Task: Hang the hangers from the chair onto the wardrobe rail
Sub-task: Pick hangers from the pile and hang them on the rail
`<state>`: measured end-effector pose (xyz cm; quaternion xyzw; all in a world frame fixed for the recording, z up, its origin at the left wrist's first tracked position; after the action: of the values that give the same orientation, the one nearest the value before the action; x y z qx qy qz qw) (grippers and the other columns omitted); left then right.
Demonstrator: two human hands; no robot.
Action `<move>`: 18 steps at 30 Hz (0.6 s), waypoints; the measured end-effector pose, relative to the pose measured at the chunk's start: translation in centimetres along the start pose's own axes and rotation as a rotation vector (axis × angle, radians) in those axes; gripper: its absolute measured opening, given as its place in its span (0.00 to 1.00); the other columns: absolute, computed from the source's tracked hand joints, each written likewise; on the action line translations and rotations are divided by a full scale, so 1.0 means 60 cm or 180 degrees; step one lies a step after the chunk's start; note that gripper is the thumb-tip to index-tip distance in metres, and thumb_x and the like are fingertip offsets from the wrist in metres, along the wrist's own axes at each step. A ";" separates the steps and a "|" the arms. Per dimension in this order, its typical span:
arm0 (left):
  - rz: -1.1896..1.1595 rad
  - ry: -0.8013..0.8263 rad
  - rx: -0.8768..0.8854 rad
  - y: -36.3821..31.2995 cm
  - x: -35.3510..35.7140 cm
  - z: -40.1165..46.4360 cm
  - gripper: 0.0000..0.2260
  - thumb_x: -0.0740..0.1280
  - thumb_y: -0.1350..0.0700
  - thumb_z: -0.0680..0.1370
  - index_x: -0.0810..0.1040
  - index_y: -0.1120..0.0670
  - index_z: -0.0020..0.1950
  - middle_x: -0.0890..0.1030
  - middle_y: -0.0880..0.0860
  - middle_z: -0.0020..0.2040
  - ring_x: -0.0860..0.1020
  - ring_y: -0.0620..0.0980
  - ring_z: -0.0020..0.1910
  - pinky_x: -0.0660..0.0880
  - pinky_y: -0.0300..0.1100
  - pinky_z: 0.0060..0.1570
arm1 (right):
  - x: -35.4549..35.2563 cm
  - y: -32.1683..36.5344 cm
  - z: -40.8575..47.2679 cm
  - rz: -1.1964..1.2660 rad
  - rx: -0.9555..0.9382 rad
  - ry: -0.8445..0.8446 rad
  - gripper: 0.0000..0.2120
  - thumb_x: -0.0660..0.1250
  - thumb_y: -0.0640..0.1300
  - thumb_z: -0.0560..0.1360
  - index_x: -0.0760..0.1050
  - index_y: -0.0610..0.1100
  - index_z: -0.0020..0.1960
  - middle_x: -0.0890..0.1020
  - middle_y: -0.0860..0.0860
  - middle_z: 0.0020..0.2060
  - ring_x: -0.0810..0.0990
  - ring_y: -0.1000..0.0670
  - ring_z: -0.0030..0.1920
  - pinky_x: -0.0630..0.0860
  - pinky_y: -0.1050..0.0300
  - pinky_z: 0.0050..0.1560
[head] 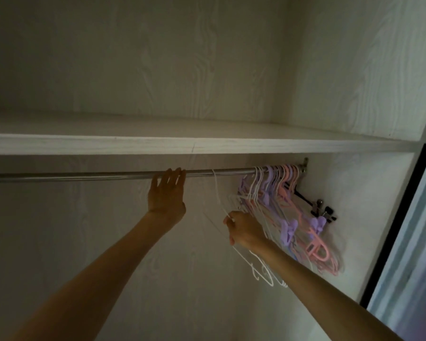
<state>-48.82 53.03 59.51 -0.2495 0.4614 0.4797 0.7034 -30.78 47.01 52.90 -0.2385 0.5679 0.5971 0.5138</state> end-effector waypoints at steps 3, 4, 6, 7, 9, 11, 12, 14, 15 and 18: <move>-0.0119 -0.0022 0.0013 0.004 0.001 0.000 0.38 0.64 0.50 0.76 0.43 0.53 0.78 0.47 0.50 0.78 0.46 0.50 0.77 0.45 0.47 0.76 | -0.016 -0.001 -0.003 -0.0219 -0.0135 -0.0035 0.13 0.59 0.52 0.78 0.75 0.45 0.54 0.84 0.46 0.48 0.81 0.44 0.51 0.76 0.54 0.51; -0.0154 0.0014 0.0017 0.005 0.003 0.001 0.40 0.66 0.49 0.75 0.43 0.52 0.78 0.47 0.50 0.78 0.46 0.50 0.77 0.44 0.47 0.75 | -0.027 0.005 0.002 -0.0371 -0.0226 -0.0174 0.17 0.60 0.55 0.77 0.73 0.45 0.60 0.82 0.45 0.53 0.80 0.44 0.55 0.74 0.53 0.53; -0.0187 0.0039 0.0033 0.005 0.005 0.001 0.43 0.68 0.47 0.73 0.43 0.52 0.78 0.46 0.49 0.78 0.45 0.50 0.77 0.43 0.47 0.75 | -0.060 0.028 0.017 -0.0423 -0.0480 -0.0770 0.29 0.62 0.58 0.75 0.64 0.43 0.70 0.74 0.44 0.64 0.72 0.43 0.64 0.71 0.51 0.60; -0.0178 0.0046 0.0037 0.004 0.006 0.000 0.44 0.68 0.47 0.72 0.42 0.52 0.78 0.45 0.49 0.78 0.45 0.50 0.77 0.43 0.47 0.75 | -0.078 0.045 0.026 -0.0371 -0.0681 -0.1157 0.30 0.62 0.57 0.76 0.62 0.43 0.72 0.71 0.44 0.67 0.69 0.42 0.67 0.69 0.49 0.64; -0.0171 0.0059 0.0047 0.003 0.007 -0.001 0.45 0.68 0.45 0.72 0.42 0.52 0.77 0.45 0.49 0.78 0.44 0.50 0.77 0.42 0.47 0.75 | -0.097 0.077 0.056 -0.0590 -0.1054 -0.1512 0.29 0.60 0.53 0.77 0.59 0.44 0.74 0.67 0.44 0.70 0.65 0.43 0.70 0.63 0.47 0.69; -0.0231 0.0099 0.0019 0.004 0.006 -0.001 0.45 0.68 0.44 0.72 0.41 0.52 0.77 0.44 0.49 0.78 0.43 0.50 0.77 0.42 0.48 0.76 | -0.089 0.093 0.089 -0.1066 -0.1141 -0.1240 0.27 0.57 0.51 0.79 0.56 0.44 0.75 0.64 0.45 0.72 0.61 0.44 0.72 0.56 0.48 0.72; -0.0286 0.0138 0.0004 0.003 0.006 -0.001 0.45 0.68 0.44 0.72 0.41 0.52 0.77 0.43 0.49 0.78 0.43 0.49 0.77 0.42 0.48 0.76 | -0.082 0.090 0.102 -0.1252 -0.1055 -0.1062 0.26 0.56 0.51 0.80 0.56 0.43 0.75 0.63 0.45 0.72 0.60 0.45 0.72 0.54 0.49 0.71; -0.0421 0.0195 -0.0017 0.002 0.006 0.000 0.45 0.67 0.43 0.72 0.41 0.52 0.77 0.42 0.48 0.78 0.42 0.49 0.77 0.42 0.49 0.76 | -0.074 0.076 0.117 -0.1343 -0.0959 -0.0964 0.24 0.56 0.51 0.80 0.60 0.44 0.73 0.65 0.45 0.71 0.62 0.45 0.71 0.56 0.50 0.70; -0.0479 0.0210 -0.0009 0.002 0.006 0.001 0.45 0.67 0.43 0.72 0.40 0.51 0.77 0.42 0.48 0.78 0.41 0.49 0.77 0.43 0.50 0.76 | -0.074 0.068 0.119 -0.1274 -0.1010 -0.1044 0.23 0.57 0.51 0.79 0.62 0.44 0.72 0.68 0.45 0.69 0.64 0.45 0.70 0.57 0.49 0.69; -0.0526 0.0186 0.0006 0.003 0.010 0.002 0.46 0.67 0.42 0.72 0.39 0.51 0.77 0.41 0.47 0.78 0.40 0.49 0.77 0.42 0.50 0.76 | -0.085 0.042 0.121 -0.1288 -0.1162 -0.1357 0.24 0.64 0.48 0.76 0.66 0.44 0.71 0.71 0.44 0.68 0.67 0.43 0.69 0.60 0.46 0.70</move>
<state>-48.89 53.47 59.01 -0.3000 0.4601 0.4121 0.7270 -29.01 52.38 60.20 -0.3041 0.2728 0.6113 0.6778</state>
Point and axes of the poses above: each hand's wrist, its own z-axis towards the middle knuckle, its own x-axis out of the palm, y = z × x, the point moved 4 cm from there along z, towards the middle knuckle
